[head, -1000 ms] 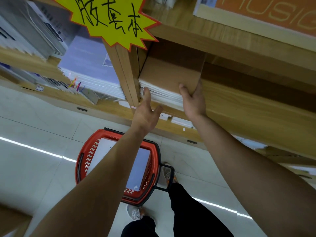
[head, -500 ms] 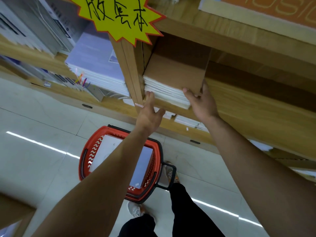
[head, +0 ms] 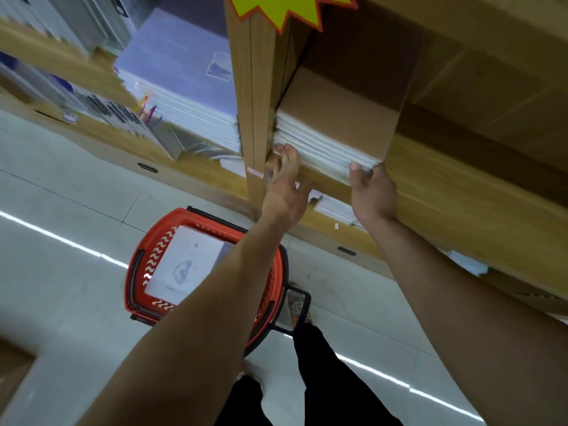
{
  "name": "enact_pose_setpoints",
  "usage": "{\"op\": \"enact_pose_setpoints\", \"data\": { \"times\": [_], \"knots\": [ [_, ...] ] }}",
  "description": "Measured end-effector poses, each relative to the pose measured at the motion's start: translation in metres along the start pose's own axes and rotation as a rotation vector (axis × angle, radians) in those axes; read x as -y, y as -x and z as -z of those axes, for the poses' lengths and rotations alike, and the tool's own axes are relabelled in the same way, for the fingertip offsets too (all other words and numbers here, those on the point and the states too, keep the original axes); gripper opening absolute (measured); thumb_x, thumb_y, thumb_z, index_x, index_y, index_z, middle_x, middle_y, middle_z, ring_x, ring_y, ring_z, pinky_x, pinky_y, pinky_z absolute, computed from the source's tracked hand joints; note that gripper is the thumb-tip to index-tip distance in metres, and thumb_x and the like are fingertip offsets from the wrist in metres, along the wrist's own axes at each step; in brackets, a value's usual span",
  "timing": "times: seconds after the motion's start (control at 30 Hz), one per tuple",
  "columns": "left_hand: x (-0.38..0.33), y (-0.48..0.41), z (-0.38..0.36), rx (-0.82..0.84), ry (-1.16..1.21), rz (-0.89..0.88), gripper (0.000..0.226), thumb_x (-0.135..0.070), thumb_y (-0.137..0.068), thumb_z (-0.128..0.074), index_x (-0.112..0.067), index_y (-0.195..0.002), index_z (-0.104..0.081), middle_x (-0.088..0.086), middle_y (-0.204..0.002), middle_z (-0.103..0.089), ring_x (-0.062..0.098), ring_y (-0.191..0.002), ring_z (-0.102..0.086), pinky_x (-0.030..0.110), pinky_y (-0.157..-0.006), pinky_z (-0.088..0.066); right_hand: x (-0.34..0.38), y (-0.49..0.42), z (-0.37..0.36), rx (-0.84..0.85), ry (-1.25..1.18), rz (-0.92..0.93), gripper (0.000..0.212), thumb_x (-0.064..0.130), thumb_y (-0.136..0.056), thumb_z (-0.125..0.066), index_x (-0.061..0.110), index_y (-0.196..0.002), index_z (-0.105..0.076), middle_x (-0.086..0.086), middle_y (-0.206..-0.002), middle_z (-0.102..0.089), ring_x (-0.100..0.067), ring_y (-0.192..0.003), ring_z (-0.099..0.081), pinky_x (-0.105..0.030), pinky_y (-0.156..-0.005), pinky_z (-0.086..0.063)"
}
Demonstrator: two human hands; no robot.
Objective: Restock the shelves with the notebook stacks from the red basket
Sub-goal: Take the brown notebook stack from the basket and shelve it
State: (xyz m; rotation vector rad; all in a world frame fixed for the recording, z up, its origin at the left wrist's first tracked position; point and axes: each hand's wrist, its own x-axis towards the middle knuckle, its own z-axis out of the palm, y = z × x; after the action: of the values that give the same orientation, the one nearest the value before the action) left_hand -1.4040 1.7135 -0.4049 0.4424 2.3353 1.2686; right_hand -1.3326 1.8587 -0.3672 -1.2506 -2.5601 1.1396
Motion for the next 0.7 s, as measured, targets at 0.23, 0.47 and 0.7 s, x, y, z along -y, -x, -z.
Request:
{"op": "enact_pose_setpoints", "data": {
  "times": [0.23, 0.47, 0.7],
  "knots": [
    [0.003, 0.035, 0.055, 0.166, -0.090, 0.121, 0.074, -0.067, -0.090, -0.044, -0.026, -0.152, -0.040, 0.012, -0.154, -0.046, 0.035, -0.139, -0.046, 0.052, -0.112, -0.041, -0.014, 0.037, 0.001, 0.208, 0.258, -0.049, 0.073, 0.050, -0.101, -0.049, 0.017, -0.160, -0.020, -0.010, -0.157, -0.039, -0.035, -0.137, -0.045, -0.043, -0.094, -0.047],
    [0.115, 0.151, 0.085, 0.110, -0.237, 0.464, 0.064, -0.047, -0.095, -0.059, -0.017, -0.150, -0.045, 0.009, -0.146, -0.053, 0.029, -0.130, -0.052, 0.041, -0.104, -0.046, -0.022, 0.112, -0.076, 0.478, 0.691, 0.280, 0.061, 0.047, -0.099, -0.053, 0.017, -0.150, -0.037, -0.010, -0.149, -0.040, -0.031, -0.132, -0.043, -0.042, -0.097, -0.045],
    [0.265, 0.242, 0.077, 0.018, -0.179, 0.878, 0.065, -0.058, -0.087, -0.058, -0.021, -0.140, -0.052, 0.007, -0.137, -0.061, 0.029, -0.118, -0.060, 0.045, -0.097, -0.053, -0.035, 0.130, -0.224, 0.810, 0.724, 0.427, 0.058, 0.042, -0.097, -0.055, 0.017, -0.148, -0.044, -0.010, -0.149, -0.040, -0.031, -0.136, -0.039, -0.042, -0.109, -0.039]
  ]
}}
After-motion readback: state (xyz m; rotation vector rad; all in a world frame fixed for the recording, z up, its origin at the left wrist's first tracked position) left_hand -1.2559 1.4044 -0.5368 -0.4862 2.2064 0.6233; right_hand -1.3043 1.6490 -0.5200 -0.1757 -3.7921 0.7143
